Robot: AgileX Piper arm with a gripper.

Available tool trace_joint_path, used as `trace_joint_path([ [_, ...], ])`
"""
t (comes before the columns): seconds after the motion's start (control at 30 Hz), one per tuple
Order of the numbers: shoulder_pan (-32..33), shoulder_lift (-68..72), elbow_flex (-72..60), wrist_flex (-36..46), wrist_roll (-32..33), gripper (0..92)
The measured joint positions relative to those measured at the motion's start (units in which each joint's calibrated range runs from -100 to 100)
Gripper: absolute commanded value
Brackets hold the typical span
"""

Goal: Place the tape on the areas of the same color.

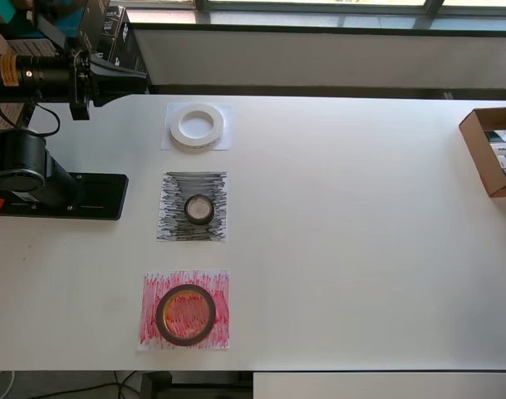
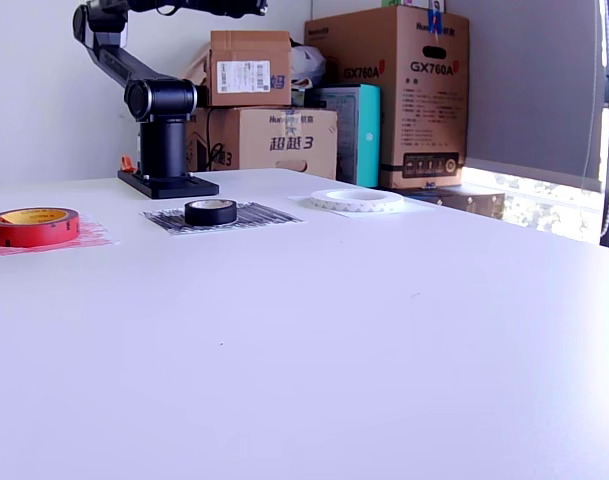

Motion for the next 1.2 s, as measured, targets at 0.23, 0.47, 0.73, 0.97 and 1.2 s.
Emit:
trace_joint_path([
  [0.23, 0.0, -10.92, 8.09, 0.14, 0.09, 0.2],
  [0.47, 0.0, -19.72, 12.26, -0.02, -0.42, 0.2],
  [0.73, 0.0, -28.57, 17.46, -0.06, -4.16, 0.2],
  [0.97, 0.0, -29.75, 18.26, 0.11, -4.23, 0.2],
  [1.2, -0.87, -29.75, 19.04, -0.04, -4.23, 0.2],
])
